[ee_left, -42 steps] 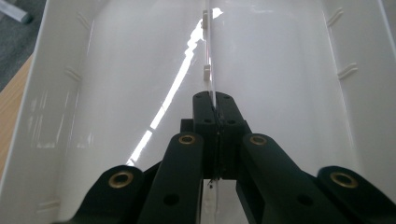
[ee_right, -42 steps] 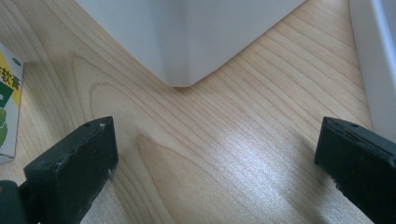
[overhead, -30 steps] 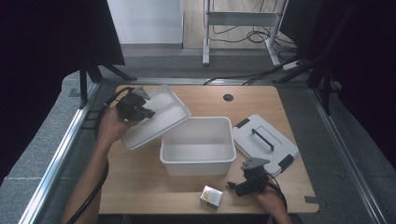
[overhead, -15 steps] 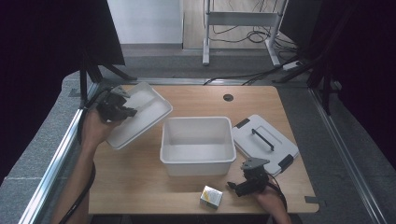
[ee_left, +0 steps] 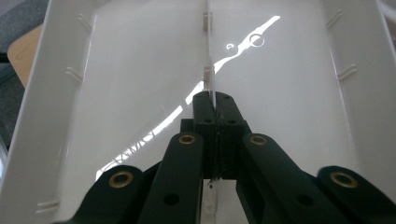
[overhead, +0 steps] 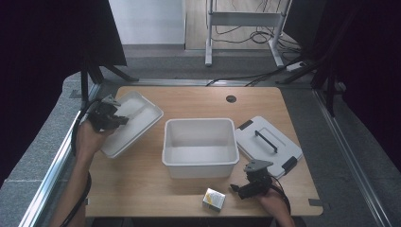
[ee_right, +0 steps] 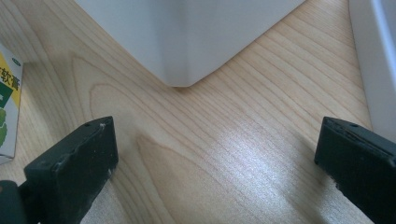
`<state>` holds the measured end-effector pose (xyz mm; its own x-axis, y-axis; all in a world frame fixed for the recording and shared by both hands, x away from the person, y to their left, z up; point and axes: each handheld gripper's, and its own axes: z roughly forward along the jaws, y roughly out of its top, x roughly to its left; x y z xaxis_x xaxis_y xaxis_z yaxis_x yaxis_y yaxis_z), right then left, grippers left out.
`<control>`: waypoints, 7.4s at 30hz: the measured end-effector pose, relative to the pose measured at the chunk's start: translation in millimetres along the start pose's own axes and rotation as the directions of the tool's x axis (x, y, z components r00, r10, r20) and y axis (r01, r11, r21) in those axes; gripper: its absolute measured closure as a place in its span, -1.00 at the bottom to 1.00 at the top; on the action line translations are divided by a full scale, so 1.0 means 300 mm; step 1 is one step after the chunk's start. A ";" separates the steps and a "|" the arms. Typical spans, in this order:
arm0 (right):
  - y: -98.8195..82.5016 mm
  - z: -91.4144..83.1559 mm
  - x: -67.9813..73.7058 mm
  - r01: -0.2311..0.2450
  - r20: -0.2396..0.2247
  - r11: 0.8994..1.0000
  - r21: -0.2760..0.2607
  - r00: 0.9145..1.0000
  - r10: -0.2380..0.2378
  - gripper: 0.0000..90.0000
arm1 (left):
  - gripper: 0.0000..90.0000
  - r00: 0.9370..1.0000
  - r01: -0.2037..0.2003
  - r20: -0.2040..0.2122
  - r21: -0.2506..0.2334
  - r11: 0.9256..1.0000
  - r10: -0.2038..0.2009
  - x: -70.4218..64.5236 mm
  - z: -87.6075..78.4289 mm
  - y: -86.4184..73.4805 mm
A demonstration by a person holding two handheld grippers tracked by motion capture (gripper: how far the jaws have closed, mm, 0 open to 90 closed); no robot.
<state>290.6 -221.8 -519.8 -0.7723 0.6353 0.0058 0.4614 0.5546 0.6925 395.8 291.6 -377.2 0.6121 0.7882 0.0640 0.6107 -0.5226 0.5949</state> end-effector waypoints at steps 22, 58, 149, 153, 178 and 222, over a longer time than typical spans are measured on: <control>0.000 0.001 0.000 -0.001 0.000 1.000 -0.002 1.000 0.001 -1.00 | 0.98 0.997 0.073 -0.001 0.005 0.997 -0.073 -0.025 0.201 -0.213; 0.000 0.000 0.000 0.000 0.000 1.000 -0.002 1.000 0.000 -1.00 | -0.76 0.995 0.085 0.058 -0.110 0.990 -0.078 -0.128 0.151 -0.241; 0.172 -0.013 0.329 0.283 -0.258 0.948 0.149 0.936 -0.239 0.01 | -1.00 0.973 -0.092 0.201 -0.100 0.991 0.111 -0.547 0.319 -0.323; 0.205 -0.042 0.314 0.296 -0.262 0.945 0.140 0.931 -0.253 0.01 | -1.00 0.973 -0.092 0.201 -0.101 0.991 0.110 -0.547 0.319 -0.323; 0.457 -0.232 0.248 0.298 -0.322 0.951 0.086 0.911 -0.257 0.01 | -1.00 0.974 -0.089 0.201 -0.103 0.991 0.109 -0.546 0.319 -0.323; 0.638 0.086 0.039 0.185 -0.030 0.955 0.231 0.983 -0.184 0.00 | -1.00 0.974 -0.088 0.200 -0.102 0.991 0.108 -0.546 0.319 -0.323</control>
<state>381.2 -94.4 -405.8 -0.8566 0.5063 -0.0997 0.3984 0.7718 0.4956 284.2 181.9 -522.0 0.7622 0.6464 -0.0340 0.4996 -0.5541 0.6659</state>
